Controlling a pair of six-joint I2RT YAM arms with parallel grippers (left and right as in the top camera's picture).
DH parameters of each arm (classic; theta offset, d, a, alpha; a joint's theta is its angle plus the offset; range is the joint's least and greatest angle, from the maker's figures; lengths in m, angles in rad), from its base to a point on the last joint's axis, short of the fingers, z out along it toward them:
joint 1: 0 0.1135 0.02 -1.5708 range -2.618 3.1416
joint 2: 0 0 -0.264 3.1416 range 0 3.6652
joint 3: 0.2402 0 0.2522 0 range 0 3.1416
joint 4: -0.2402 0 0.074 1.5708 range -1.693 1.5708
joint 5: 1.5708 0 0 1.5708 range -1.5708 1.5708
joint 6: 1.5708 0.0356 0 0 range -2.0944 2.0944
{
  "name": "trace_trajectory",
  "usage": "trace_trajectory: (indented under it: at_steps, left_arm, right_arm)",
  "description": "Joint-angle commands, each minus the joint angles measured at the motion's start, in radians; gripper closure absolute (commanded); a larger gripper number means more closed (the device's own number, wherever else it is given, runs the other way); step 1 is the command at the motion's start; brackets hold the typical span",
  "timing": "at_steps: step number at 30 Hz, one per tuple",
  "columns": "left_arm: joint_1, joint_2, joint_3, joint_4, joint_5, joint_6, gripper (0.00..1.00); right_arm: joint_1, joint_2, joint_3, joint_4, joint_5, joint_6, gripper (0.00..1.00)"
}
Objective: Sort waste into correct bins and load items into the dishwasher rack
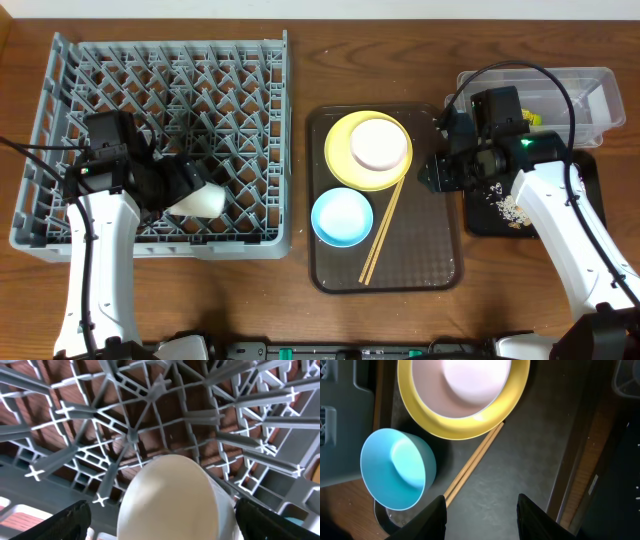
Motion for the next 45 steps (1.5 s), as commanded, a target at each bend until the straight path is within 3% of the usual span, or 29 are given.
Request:
trace_trajectory:
  at_steps: [1, 8, 11, 17, 19, 21, 31, 45]
  left_arm:
    - [0.005, 0.003, 0.018, 0.010, -0.040, 0.002, 0.06]
    - [0.005, -0.065, 0.031, 0.044, -0.039, 0.002, 0.07]
    - [0.000, -0.129, 0.039, 0.051, -0.010, 0.002, 0.16]
    - [-0.036, -0.209, 0.038, -0.028, 0.077, 0.002, 0.43]
    - [-0.053, -0.206, 0.030, -0.053, 0.077, 0.002, 0.60]
    - [-0.068, -0.197, 0.017, -0.067, 0.077, 0.002, 0.71]
    - [-0.090, -0.092, -0.006, -0.066, -0.002, 0.002, 0.73]
    - [-0.089, -0.086, -0.006, -0.071, -0.139, 0.002, 0.72]
  right_arm:
    - [-0.012, -0.011, 0.008, -0.001, 0.000, -0.008, 0.56]
    - [-0.012, -0.011, 0.008, -0.005, 0.012, -0.009, 0.56]
    - [-0.012, -0.011, 0.008, -0.005, 0.014, -0.009, 0.55]
    - [-0.012, -0.011, 0.008, -0.004, 0.014, -0.009, 0.55]
    - [-0.012, -0.011, 0.008, -0.005, 0.014, -0.009, 0.55]
    - [-0.012, -0.011, 0.008, -0.005, 0.014, -0.009, 0.55]
    - [-0.012, -0.011, 0.008, -0.009, 0.014, -0.010, 0.55]
    - [-0.012, -0.011, 0.004, -0.012, 0.015, -0.011, 0.55]
